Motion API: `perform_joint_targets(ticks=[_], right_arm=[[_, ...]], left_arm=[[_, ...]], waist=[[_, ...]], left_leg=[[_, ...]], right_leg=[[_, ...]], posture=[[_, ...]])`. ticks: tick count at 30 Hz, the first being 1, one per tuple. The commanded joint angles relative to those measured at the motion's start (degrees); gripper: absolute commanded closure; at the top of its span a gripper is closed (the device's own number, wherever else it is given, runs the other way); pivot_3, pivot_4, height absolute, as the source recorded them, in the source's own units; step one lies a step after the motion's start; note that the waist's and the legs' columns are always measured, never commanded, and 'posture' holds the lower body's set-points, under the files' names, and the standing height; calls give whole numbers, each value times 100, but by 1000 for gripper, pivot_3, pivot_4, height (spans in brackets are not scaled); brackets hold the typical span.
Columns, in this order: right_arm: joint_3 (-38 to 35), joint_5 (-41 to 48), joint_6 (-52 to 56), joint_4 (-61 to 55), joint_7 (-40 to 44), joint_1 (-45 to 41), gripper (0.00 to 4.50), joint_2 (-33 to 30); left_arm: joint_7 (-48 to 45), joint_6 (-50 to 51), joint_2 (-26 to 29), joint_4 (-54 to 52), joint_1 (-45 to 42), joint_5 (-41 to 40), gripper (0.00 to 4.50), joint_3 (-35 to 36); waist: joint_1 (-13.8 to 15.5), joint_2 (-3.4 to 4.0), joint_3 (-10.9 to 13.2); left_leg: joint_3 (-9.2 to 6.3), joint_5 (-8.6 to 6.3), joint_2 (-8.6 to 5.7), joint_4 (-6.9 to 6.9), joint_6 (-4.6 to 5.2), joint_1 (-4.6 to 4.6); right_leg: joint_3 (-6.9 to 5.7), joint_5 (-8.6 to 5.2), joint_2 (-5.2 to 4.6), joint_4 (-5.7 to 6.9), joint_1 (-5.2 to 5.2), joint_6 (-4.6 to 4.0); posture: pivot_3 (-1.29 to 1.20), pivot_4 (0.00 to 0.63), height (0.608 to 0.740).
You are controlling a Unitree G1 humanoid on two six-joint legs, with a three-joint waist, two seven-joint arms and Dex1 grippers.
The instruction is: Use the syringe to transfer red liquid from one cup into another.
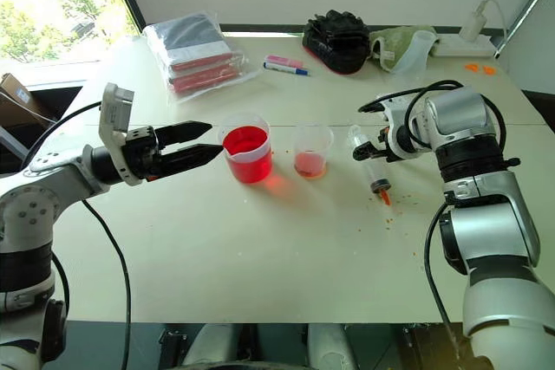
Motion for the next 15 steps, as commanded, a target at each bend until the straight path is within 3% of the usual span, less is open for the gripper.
perform_joint_targets(ticks=[1, 11, 15], right_arm=[[-291, 138, -403, -975, 383, 124, 20, -402], [-1542, 1158, -2206, -3825, 2545, 1942, 20, -1928], [-1995, 1230, -3164, -3976, 3308, 2682, 20, -2377]], left_arm=[[-39, 0, 171, -164, 41, -135, 0, 153], [-79, -58, 673, -316, 382, -206, 0, 479], [-248, -156, 989, -323, 599, -123, 0, 587]], waist=[[5, 0, 0], [47, -1, 0], [103, 0, 2]], left_leg=[[0, 0, 0, 0, 0, 0], [-4, -4, 1, -4, 7, -1], [-1, -6, 4, -6, 10, 1]], right_leg=[[0, 0, 0, -1, 0, 0], [-1, 0, 0, -10, 2, 0], [-1, 0, 1, -59, 14, 1]], posture=[[0, 150, 711], [0, 150, 711], [0, 150, 711]])
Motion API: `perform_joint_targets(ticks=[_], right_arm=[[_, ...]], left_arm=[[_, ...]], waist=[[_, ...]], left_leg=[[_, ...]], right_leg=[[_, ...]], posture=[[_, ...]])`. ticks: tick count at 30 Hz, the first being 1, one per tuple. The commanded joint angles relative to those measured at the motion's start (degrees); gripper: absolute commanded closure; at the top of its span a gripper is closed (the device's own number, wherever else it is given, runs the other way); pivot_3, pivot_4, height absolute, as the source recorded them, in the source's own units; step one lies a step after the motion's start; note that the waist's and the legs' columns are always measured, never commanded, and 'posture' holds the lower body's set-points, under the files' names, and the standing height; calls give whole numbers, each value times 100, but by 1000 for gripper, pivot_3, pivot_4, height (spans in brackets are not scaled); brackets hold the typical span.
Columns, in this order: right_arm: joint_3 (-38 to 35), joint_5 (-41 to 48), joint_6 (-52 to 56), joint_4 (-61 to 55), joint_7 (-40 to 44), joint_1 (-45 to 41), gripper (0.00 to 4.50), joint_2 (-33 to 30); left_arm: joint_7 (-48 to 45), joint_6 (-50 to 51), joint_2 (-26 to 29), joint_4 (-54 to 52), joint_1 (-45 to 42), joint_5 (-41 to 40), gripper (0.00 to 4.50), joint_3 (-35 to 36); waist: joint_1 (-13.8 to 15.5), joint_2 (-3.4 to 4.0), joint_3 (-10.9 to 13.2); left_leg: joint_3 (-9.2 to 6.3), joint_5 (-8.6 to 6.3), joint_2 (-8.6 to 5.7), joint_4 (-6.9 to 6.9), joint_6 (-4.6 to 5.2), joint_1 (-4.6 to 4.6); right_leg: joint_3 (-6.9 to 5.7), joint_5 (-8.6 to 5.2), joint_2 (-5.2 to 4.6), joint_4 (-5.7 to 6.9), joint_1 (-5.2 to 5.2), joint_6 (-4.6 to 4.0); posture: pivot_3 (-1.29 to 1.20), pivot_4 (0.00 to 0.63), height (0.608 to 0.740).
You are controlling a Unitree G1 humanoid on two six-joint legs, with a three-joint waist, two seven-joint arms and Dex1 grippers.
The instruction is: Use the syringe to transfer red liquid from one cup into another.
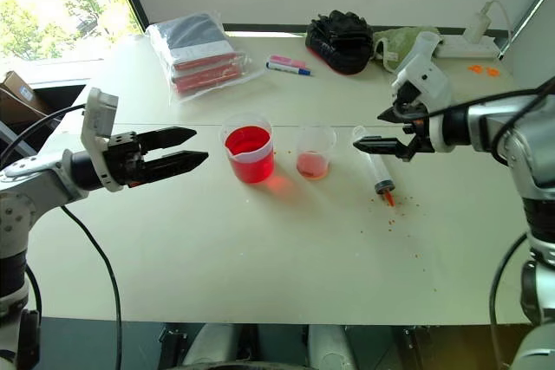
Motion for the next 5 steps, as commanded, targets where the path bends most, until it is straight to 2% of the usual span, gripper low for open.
perform_joint_targets(ticks=[1, 5], right_arm=[[-444, 174, -613, -95, 624, 133, 20, -325], [-510, 320, -792, -152, 880, 317, 20, -371]], left_arm=[[-203, -168, 244, -158, 46, 20, 0, 209], [-352, -175, 355, -81, 12, -47, 0, 216]], waist=[[23, 0, 0], [48, 0, 0]], left_leg=[[0, -1, 1, 1, 1, 3], [-1, -13, 3, -5, 22, 33]], right_leg=[[0, 0, 0, -2, 5, 0], [-2, 0, 0, -15, 37, 0]], posture=[[0, 150, 711], [0, 150, 711]])
